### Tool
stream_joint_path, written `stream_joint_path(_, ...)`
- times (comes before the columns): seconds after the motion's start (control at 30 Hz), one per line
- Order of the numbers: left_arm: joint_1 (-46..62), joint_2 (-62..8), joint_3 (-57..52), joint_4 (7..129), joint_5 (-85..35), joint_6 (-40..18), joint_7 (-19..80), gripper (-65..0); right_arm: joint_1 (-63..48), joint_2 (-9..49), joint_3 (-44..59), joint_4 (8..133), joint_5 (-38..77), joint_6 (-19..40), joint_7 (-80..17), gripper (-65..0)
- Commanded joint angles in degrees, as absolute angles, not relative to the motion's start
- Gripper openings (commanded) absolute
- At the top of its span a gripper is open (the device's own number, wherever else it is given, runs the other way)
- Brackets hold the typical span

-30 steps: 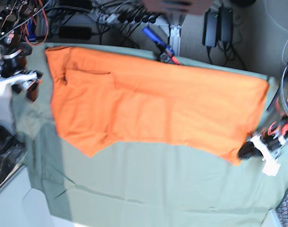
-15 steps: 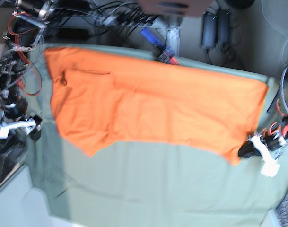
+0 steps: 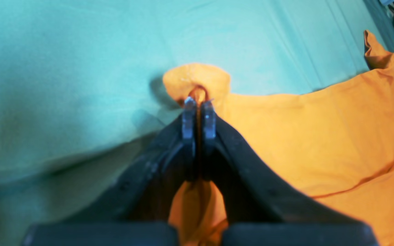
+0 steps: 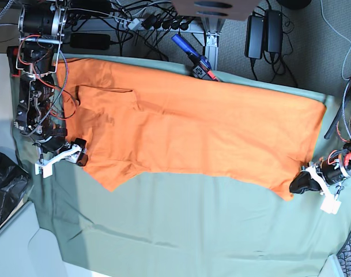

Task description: Fold the T-shirt properly

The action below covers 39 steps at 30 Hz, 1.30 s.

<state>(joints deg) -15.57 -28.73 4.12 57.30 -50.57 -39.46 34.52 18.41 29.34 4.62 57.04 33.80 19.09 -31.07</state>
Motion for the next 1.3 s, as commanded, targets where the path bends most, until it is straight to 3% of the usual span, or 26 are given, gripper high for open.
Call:
stream_joint_path(0.0, -16.95, -29.71, 3.79, 58.17, -51.66, -40.00, 33.47, -65.0, 20.08, 30.00, 4.97, 58.13, 34.74, 25.54, -29.80, -24.3)
stream_joint_path(0.77, -16.95, -29.71, 3.79, 58.17, -51.64, -40.00, 33.47, -65.0, 22.33, 25.06, 4.73, 55.72, 29.34, 25.93, -27.14, -25.3)
stream_joint_path(0.83, -16.95, -29.71, 3.79, 58.17, -51.64, -40.00, 33.28, -65.0, 22.35, 25.06, 4.73, 55.83, 29.36, 25.93, -26.72, -36.2)
stream_joint_path(0.93, -16.95, -29.74, 3.79, 58.17, -51.64, -40.00, 33.19, -65.0, 22.33, 25.06, 4.73, 55.96, 29.36, 25.93, -26.13, -62.9)
stream_joint_path(1.27, -16.95, -32.82, 3.77, 58.17, -51.79, -40.00, 33.01, -65.0, 21.34, 26.09, 4.93, 60.58, 31.16, 25.93, -30.00, -65.0)
